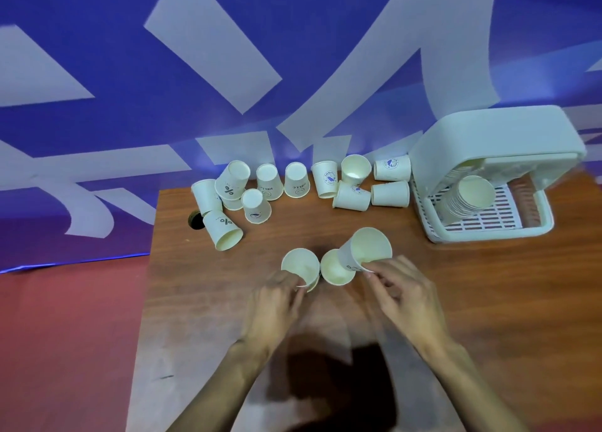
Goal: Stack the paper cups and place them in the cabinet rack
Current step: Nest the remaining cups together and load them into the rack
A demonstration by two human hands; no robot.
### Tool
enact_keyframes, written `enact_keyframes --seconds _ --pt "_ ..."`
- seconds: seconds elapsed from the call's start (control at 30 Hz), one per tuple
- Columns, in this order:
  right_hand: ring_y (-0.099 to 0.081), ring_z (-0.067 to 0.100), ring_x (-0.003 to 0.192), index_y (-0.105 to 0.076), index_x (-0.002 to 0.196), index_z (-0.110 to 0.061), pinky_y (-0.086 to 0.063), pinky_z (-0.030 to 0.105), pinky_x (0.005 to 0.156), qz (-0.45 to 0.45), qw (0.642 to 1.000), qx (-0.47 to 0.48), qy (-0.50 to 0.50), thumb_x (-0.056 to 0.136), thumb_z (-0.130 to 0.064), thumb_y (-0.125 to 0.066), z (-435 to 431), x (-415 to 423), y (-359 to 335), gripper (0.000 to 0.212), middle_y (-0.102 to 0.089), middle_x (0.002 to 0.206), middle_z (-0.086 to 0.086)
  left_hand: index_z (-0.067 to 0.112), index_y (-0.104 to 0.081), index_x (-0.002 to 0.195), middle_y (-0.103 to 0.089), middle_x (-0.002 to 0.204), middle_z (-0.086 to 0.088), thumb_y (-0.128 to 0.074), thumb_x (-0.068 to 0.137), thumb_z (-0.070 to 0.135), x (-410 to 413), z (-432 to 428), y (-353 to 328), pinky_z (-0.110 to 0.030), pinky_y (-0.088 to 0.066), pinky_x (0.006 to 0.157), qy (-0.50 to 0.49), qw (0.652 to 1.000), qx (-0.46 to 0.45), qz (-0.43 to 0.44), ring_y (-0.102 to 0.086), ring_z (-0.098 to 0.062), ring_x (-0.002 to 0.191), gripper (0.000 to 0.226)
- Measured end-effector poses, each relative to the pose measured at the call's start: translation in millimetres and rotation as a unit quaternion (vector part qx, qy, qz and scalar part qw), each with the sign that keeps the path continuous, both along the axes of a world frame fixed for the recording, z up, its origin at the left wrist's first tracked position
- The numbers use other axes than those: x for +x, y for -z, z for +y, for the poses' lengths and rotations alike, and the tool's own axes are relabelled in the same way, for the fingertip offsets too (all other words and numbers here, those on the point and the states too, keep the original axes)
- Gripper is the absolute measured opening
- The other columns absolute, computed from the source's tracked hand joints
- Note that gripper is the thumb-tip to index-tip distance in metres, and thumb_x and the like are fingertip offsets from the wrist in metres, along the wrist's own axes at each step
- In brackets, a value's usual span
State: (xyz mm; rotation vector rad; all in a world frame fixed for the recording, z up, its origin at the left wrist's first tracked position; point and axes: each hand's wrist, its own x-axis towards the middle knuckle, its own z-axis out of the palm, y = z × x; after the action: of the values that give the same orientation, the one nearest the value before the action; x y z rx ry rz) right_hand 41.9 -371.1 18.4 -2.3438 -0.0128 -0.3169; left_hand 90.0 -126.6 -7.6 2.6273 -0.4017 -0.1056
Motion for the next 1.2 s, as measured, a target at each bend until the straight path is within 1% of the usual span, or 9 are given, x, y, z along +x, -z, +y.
enact_keyframes --seconds 0.13,0.27,0.43,0.53,0.63,0.7,0.83,1.0,1.2 --pt "-0.060 0.009 0.086 -0.073 0.103 -0.024 -0.055 0.036 0.064 0.001 1.000 -0.014 -0.007 0.092 -0.021 -0.067 1 -2 3 0.013 -0.067 0.099 -0.018 0.024 -0.067 0.079 -0.063 0.082 0.009 -0.071 0.084 0.032 0 1 16 -0.033 -0.048 0.052 0.005 0.999 0.009 0.051 -0.061 -0.016 0.071 0.010" --pt "-0.062 0.011 0.092 -0.072 0.104 -0.025 -0.055 0.036 0.065 0.012 0.999 -0.025 -0.024 0.095 -0.030 -0.061 6 0 6 0.015 -0.067 0.101 -0.018 0.020 -0.065 0.069 -0.060 0.075 0.007 -0.068 0.085 0.025 6 0 32 -0.034 -0.045 0.058 0.034 0.993 0.024 0.112 -0.059 -0.019 0.077 0.017" --pt "-0.062 0.012 0.093 -0.072 0.104 -0.026 -0.054 0.031 0.067 0.019 0.996 -0.071 -0.054 0.096 -0.030 -0.059 13 7 19 0.016 -0.068 0.100 -0.017 0.017 -0.068 0.069 -0.061 0.073 -0.001 -0.067 0.083 0.021 13 -7 43 -0.037 -0.047 0.060 0.023 0.988 0.031 0.149 -0.057 -0.023 0.073 0.015" --pt "-0.062 0.012 0.092 -0.072 0.103 -0.026 -0.054 0.032 0.064 0.044 0.994 -0.082 -0.063 0.095 -0.032 -0.057 16 10 35 0.018 -0.067 0.098 -0.017 0.018 -0.059 0.060 -0.057 0.066 0.000 -0.062 0.078 0.021 13 -7 51 -0.037 -0.047 0.058 0.009 0.985 0.006 0.170 -0.057 -0.028 0.067 0.019" --pt "-0.062 0.012 0.093 -0.072 0.103 -0.026 -0.055 0.031 0.065 0.080 0.990 -0.092 -0.066 0.090 -0.027 -0.068 18 12 51 0.013 -0.066 0.097 -0.017 0.019 -0.059 0.061 -0.055 0.067 0.001 -0.061 0.077 0.019 14 -7 52 -0.037 -0.048 0.058 0.004 0.982 0.009 0.188 -0.056 -0.028 0.065 0.016" --pt "-0.062 0.012 0.094 -0.072 0.102 -0.027 -0.054 0.030 0.066 0.099 0.989 -0.091 -0.069 0.088 -0.026 -0.072 20 13 59 0.014 -0.066 0.098 -0.017 0.022 -0.051 0.060 -0.052 0.070 0.000 -0.062 0.080 0.015 13 -10 48 -0.033 -0.045 0.058 -0.002 0.982 0.016 0.189 -0.058 -0.031 0.068 0.023" --pt "-0.061 0.011 0.094 -0.073 0.100 -0.028 -0.054 0.030 0.066 0.119 0.985 -0.096 -0.085 0.091 -0.026 -0.070 23 15 69 0.010 -0.067 0.097 -0.019 0.017 -0.066 0.076 -0.061 0.084 -0.007 -0.062 0.085 0.020 14 -11 43 -0.031 -0.040 0.060 -0.007 0.981 0.039 0.191 -0.060 -0.031 0.076 0.010" --pt "-0.067 0.008 0.091 -0.072 0.102 -0.036 -0.053 0.029 0.059 0.137 0.980 -0.132 -0.057 0.089 -0.034 -0.069 26 17 76 0.013 -0.070 0.101 -0.023 0.017 -0.071 0.090 -0.063 0.093 -0.003 -0.058 0.090 0.026 12 -11 38 -0.032 -0.041 0.065 0.000 0.986 0.053 0.157 -0.059 -0.025 0.091 0.015" --pt "-0.066 0.004 0.085 -0.069 0.105 -0.041 -0.048 0.028 0.055 0.158 0.981 -0.113 -0.028 0.091 -0.037 -0.066 33 15 79 0.015 -0.066 0.106 -0.027 0.016 -0.071 0.081 -0.064 0.085 -0.002 -0.062 0.088 0.026 9 -10 38 -0.037 -0.049 0.065 0.006 0.993 0.047 0.110 -0.058 -0.026 0.093 0.015"
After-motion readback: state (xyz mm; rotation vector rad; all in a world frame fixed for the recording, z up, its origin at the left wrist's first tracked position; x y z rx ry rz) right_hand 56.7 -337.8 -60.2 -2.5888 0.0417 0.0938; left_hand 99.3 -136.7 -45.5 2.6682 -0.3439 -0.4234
